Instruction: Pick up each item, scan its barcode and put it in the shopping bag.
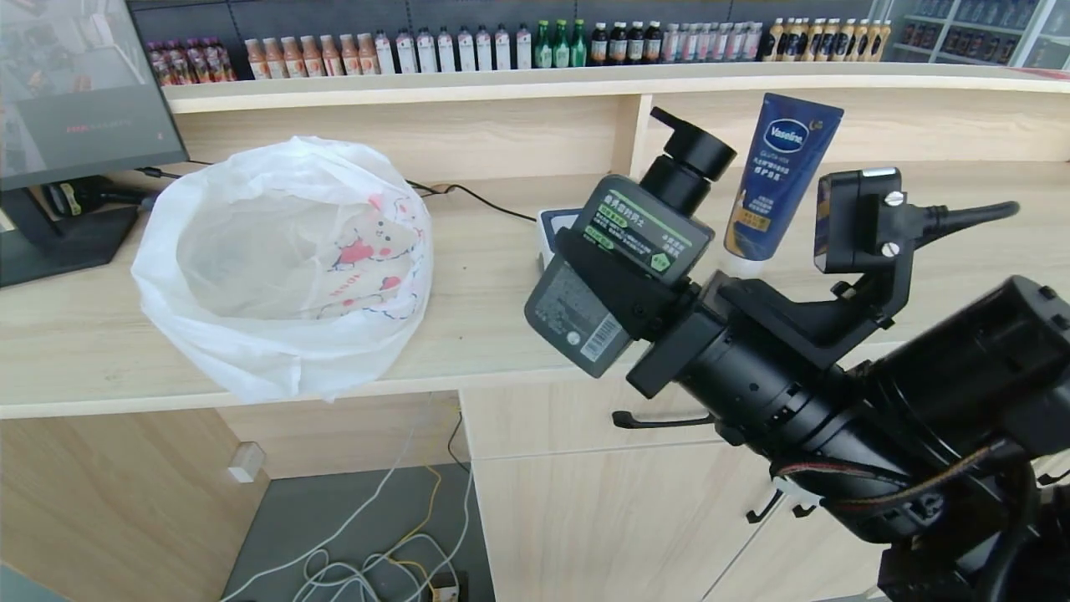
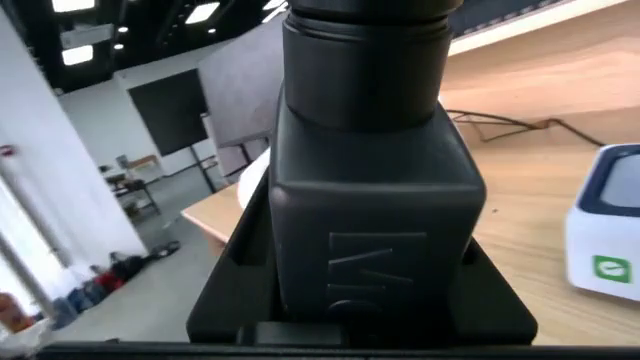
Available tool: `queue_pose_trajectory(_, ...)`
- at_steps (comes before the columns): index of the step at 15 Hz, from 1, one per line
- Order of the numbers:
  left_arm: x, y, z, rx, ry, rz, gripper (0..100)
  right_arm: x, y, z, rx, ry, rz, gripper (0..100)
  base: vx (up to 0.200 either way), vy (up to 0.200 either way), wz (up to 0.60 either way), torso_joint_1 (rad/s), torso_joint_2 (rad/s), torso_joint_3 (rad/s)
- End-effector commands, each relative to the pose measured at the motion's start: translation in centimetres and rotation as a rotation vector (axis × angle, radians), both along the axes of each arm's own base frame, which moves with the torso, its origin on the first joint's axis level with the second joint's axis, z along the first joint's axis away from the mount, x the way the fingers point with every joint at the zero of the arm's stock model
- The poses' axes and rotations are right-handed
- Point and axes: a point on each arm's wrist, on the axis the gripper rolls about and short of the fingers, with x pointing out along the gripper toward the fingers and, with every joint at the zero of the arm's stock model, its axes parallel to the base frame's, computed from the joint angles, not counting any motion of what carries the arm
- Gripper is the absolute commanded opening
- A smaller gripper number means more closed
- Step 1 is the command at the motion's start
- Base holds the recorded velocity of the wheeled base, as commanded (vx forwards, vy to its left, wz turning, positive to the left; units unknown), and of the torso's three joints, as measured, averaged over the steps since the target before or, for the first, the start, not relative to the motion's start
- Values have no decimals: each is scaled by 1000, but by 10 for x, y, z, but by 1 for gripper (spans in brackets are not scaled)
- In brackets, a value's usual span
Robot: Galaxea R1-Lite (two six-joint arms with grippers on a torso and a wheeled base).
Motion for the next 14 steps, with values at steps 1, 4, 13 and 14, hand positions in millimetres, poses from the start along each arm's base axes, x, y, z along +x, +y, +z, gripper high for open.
queue_pose_trajectory(1, 0, 0, 0, 0, -1, 0, 100, 10, -7, 1, -12, -25, -132, 0, 0, 0, 0, 0, 0, 0)
queue_pose_trajectory(4, 0, 0, 0, 0, -1, 0, 100, 37, -43, 2, -109, -109, -423, 0, 0, 0, 0, 0, 0, 0)
queue_pose_trajectory(13, 0, 0, 0, 2, -1, 0, 100, 55, -88, 16, -197, -224, -657, 0, 0, 0, 0, 0, 0, 0)
queue_pose_trajectory(14, 0, 0, 0, 2, -1, 0, 100, 56, -88, 20, -184, -234, -659, 0, 0, 0, 0, 0, 0, 0)
